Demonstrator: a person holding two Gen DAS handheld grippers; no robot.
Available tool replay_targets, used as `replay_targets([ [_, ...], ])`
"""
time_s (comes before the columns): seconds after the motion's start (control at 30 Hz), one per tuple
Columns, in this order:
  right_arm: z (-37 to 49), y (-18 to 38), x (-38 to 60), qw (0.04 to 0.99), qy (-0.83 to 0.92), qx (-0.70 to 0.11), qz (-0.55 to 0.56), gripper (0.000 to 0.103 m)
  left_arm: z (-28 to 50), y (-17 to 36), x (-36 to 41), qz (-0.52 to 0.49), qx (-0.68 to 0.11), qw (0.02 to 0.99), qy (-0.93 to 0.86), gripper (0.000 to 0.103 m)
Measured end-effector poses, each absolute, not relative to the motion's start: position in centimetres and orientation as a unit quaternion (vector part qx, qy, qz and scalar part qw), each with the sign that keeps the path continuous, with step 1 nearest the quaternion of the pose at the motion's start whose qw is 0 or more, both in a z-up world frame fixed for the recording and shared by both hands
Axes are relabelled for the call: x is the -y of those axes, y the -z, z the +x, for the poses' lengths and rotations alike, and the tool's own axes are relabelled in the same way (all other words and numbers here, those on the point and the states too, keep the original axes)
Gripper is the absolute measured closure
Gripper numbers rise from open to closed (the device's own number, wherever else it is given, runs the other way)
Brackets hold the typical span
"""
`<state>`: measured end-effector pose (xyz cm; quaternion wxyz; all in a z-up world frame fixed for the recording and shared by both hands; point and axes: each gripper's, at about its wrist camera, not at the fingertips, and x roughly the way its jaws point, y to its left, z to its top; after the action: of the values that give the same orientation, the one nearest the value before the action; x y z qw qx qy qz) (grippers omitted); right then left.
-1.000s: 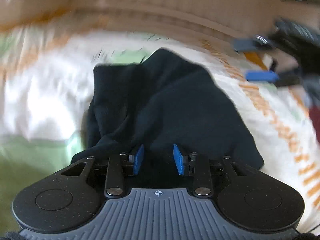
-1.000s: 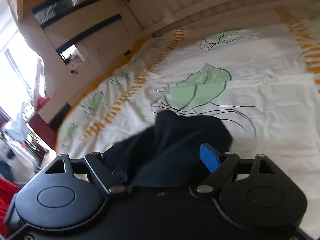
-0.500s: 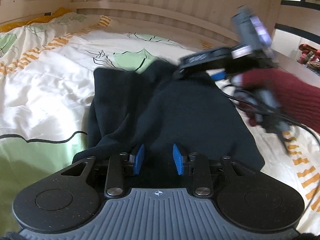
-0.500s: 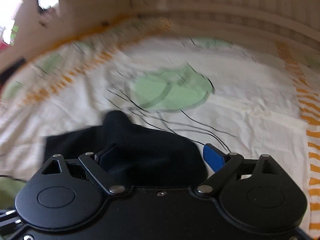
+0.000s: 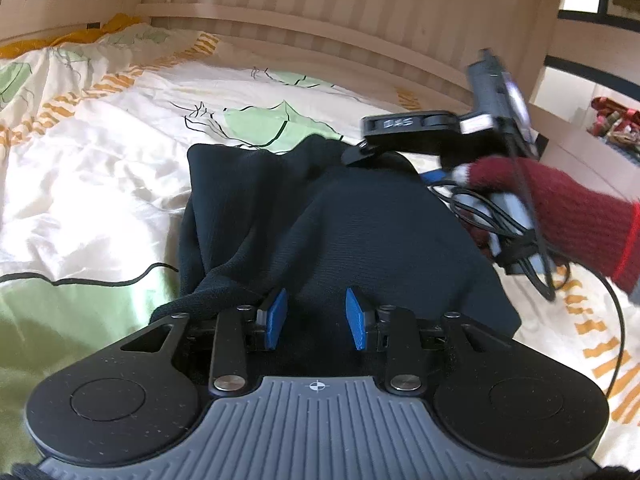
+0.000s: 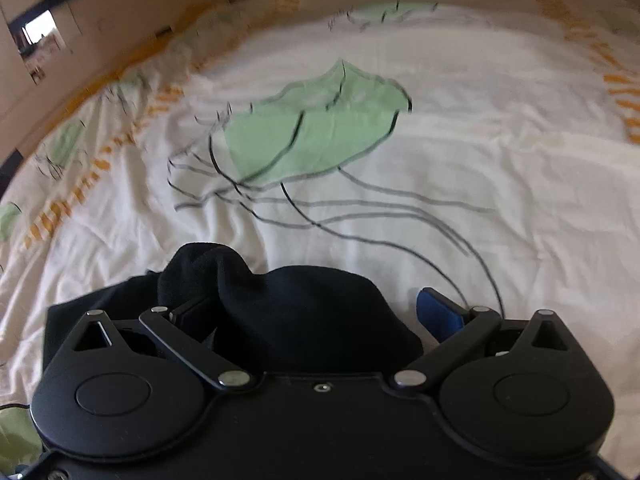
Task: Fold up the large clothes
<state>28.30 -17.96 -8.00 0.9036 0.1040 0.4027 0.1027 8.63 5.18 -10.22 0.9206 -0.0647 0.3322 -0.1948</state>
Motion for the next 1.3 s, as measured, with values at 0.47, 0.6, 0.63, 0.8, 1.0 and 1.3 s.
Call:
replay_targets([
  [0.47, 14.7, 1.4, 18.7, 0.961, -0.049, -0.26, 0.076, 0.001, 6.9, 7.5, -4.9, -0.025, -0.314, 0.933, 0.175, 0.013],
  [0.6, 11.8, 1.5, 19.0, 0.962, -0.017, -0.257, 0.088, 0.001, 5.8, 5.9, -5.0, -0.012, -0.29, 0.946, 0.143, 0.0],
  [0.63, 11.4, 1.6, 19.0, 0.961, -0.013, -0.259, 0.093, 0.001, 5.7, 5.6, -5.1, -0.013, -0.286, 0.948, 0.138, 0.0],
  [0.8, 8.9, 1.9, 18.6, 0.96, 0.01, -0.263, 0.099, 0.001, 5.6, 4.0, -5.3, -0.009, -0.286, 0.953, 0.102, 0.0],
  [1.0, 6.4, 1.7, 17.6, 0.958, 0.007, -0.27, 0.1, 0.001, 5.6, 3.0, -5.0, -0.009, -0.309, 0.946, 0.095, 0.0],
  [1.3, 3.5, 1.3, 17.2, 0.951, 0.018, -0.295, 0.094, 0.001, 4.4, 2.0, -4.2, 0.014, -0.332, 0.94, 0.077, 0.0],
])
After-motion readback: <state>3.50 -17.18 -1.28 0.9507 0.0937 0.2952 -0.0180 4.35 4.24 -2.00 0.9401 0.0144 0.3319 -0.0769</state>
